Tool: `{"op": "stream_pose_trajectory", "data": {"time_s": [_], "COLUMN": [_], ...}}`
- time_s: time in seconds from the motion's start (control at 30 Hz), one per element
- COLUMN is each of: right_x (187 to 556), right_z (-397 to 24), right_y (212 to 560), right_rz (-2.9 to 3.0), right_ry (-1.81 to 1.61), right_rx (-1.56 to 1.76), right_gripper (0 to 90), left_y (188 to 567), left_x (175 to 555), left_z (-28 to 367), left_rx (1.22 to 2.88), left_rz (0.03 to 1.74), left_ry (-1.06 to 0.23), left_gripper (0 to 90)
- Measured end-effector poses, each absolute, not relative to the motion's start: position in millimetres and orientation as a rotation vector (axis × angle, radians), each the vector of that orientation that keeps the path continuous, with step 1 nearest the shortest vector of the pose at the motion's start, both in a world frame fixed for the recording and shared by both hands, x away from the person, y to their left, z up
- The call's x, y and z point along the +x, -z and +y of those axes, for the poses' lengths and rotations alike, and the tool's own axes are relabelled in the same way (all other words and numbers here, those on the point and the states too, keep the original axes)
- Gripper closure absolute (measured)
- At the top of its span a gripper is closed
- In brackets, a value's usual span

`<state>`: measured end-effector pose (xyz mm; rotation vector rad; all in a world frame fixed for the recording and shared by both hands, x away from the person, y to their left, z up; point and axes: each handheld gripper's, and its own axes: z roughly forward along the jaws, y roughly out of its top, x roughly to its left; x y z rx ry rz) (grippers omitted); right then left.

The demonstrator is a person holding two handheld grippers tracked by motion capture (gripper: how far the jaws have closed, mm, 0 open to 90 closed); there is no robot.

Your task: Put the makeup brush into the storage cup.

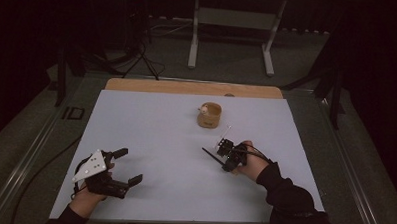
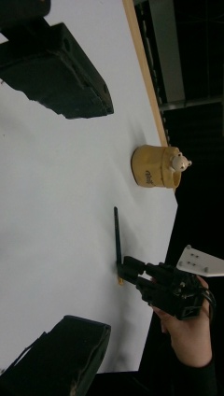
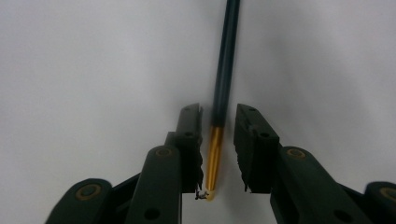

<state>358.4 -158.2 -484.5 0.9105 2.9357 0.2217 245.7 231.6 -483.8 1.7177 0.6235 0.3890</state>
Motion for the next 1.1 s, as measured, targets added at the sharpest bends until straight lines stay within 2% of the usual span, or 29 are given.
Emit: {"op": "stream_pose_trajectory", "data": {"time_s": [0.2,0.37,0.7,0.9,1.1], "right_x": [359,355,357,365,361], "right_z": [-160,-157,-157,-166,-166], "right_y": [488,489,488,474,470], "right_rz": [2.917,2.917,2.932,2.984,3.039], "right_ry": [-0.2,-0.181,-0.175,-0.251,-0.23], "right_rx": [0.927,0.915,0.916,0.927,0.764], "right_gripper": [76.2,83.3,84.4,84.4,84.4], "left_y": [484,485,485,485,484], "left_x": [246,246,246,247,247], "left_z": [232,231,230,229,224], "left_rx": [1.72,1.719,1.729,1.734,1.762], "left_rz": [0.622,0.627,0.621,0.625,0.625], "left_ry": [-0.39,-0.381,-0.386,-0.354,-0.334], "left_gripper": [0.6,0.6,0.6,0.6,0.6]}}
